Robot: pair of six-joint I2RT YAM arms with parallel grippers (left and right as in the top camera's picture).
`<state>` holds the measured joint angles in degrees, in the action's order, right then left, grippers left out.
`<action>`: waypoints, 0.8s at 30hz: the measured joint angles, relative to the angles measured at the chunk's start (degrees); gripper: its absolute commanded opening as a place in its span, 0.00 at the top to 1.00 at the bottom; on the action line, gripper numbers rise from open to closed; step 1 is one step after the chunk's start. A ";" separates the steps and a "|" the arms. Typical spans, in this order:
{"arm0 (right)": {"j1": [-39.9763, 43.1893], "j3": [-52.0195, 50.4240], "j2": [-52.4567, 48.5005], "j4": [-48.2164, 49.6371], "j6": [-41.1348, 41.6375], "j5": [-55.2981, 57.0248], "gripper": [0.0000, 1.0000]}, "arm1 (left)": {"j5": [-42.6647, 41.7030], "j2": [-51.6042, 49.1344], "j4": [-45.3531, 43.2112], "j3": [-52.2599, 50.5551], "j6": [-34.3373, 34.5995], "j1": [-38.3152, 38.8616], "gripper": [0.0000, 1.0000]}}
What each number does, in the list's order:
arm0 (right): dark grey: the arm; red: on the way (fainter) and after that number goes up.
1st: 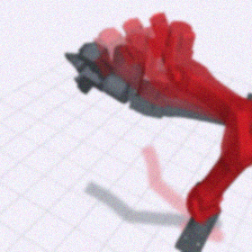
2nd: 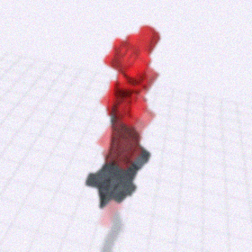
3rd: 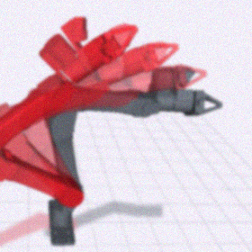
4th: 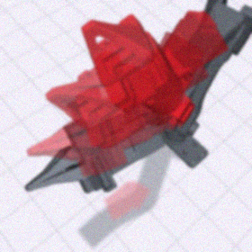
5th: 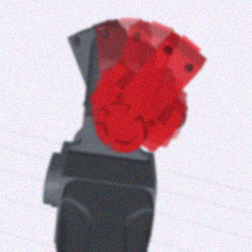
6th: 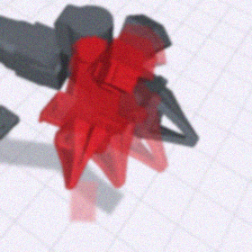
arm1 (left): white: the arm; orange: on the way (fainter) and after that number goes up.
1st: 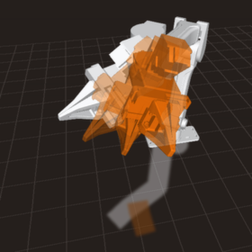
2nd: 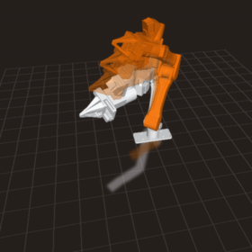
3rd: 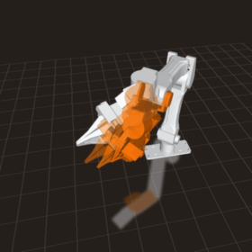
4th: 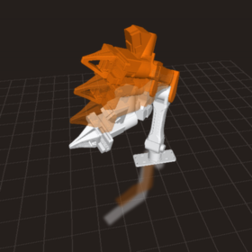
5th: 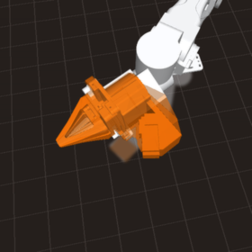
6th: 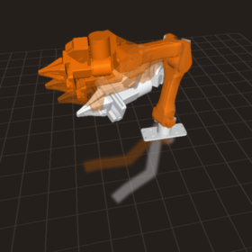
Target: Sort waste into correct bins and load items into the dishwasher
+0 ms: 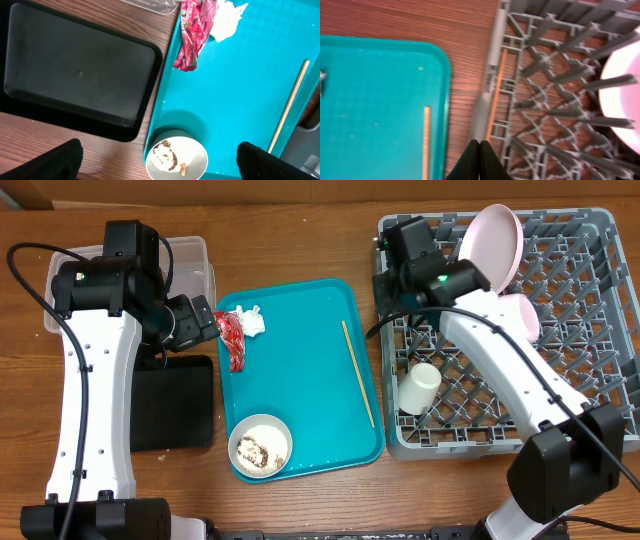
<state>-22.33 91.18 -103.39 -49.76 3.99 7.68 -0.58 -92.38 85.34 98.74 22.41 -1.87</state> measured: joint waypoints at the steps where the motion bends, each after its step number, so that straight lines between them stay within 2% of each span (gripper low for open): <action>1: 0.48 0.00 -0.02 -0.55 -0.22 -0.94 0.94 | 0.00 0.00 -0.02 0.00 0.00 0.00 0.00; 3: 1.11 0.00 -0.04 -1.62 -0.24 -4.33 0.74 | 0.00 0.00 0.00 0.00 0.00 0.00 0.00; 4: 1.18 0.00 -0.07 -2.14 -0.31 -6.58 0.68 | 0.00 0.00 -0.02 0.00 0.00 0.00 0.00; 7: -0.52 -0.04 -0.07 -3.13 -0.92 -10.54 0.54 | 0.00 0.00 -0.02 0.00 0.00 0.00 0.00; 10: -3.96 -1.22 -0.07 -2.67 -1.07 -10.71 0.46 | 0.00 -0.02 -0.02 0.00 0.00 0.00 0.00; 16: -10.36 -8.41 -0.63 1.90 -0.98 -7.98 0.44 | 0.00 0.00 -0.02 0.00 0.00 0.00 0.00; 24: -10.99 -14.03 -6.88 7.21 0.07 -6.21 0.44 | 0.02 0.00 -0.02 0.00 0.00 0.00 0.00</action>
<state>-33.32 77.14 -110.28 -42.54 4.05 1.48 -0.56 -92.38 85.32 98.74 22.41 -1.87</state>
